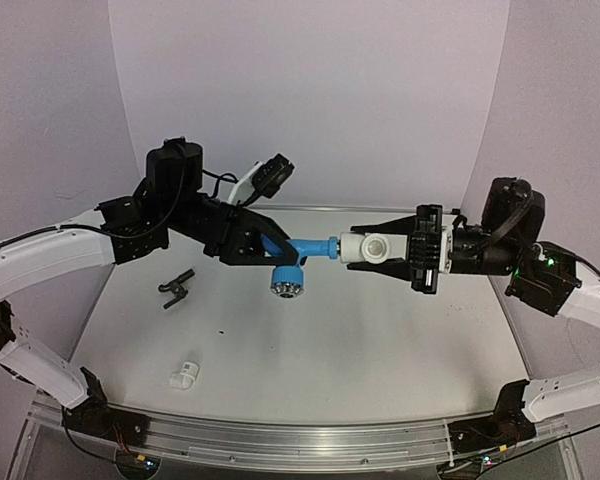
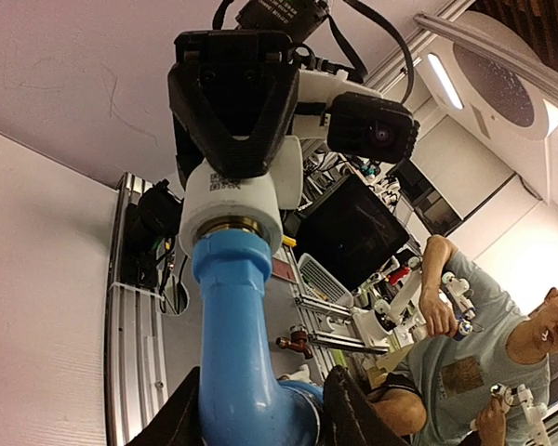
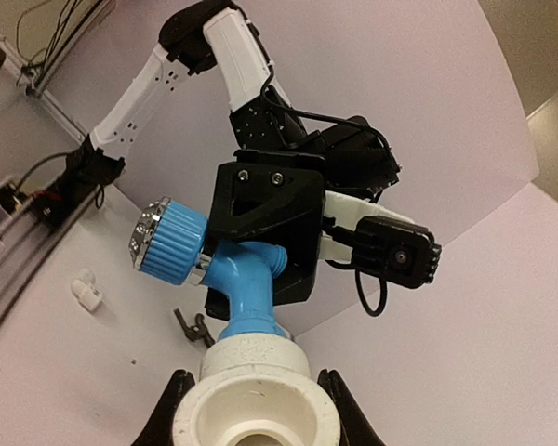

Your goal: Install the water faucets

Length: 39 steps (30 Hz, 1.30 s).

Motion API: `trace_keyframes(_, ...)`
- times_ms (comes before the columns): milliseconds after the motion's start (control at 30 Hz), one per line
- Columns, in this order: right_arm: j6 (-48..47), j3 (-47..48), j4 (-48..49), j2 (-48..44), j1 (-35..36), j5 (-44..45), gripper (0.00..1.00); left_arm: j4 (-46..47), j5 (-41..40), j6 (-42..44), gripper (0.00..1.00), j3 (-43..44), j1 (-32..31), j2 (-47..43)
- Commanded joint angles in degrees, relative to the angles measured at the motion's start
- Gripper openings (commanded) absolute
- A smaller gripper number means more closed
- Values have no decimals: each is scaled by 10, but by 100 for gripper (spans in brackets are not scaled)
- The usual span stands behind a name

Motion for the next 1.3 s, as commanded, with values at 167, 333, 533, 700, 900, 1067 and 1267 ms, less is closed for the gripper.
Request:
trace_keyframes(167,323,70,39,38,3,-21,0,-115,-81,154,31,37,-19,-38)
trace_keyframes(333,534,78,38,60,3,-40,0,-168,-156,245,23,42,-34,-48)
trace_keyframes(533,655,69,56,70,2,-48,0,-190,-215,328,14,39,-50,-71)
trace_keyframes(700,738,71,63,78,-8,-44,0,-209,-307,417,9,29,-69,-100)
trace_keyframes(900,758,71,68,79,-13,-65,0,-230,-419,491,17,23,-100,-115)
trace_keyframes(1067,617,103,38,72,-15,-28,0,-229,-426,437,57,30,-102,-127)
trace_keyframes(1267,352,154,-43,49,-15,24,0,-211,-446,303,100,49,-101,-149)
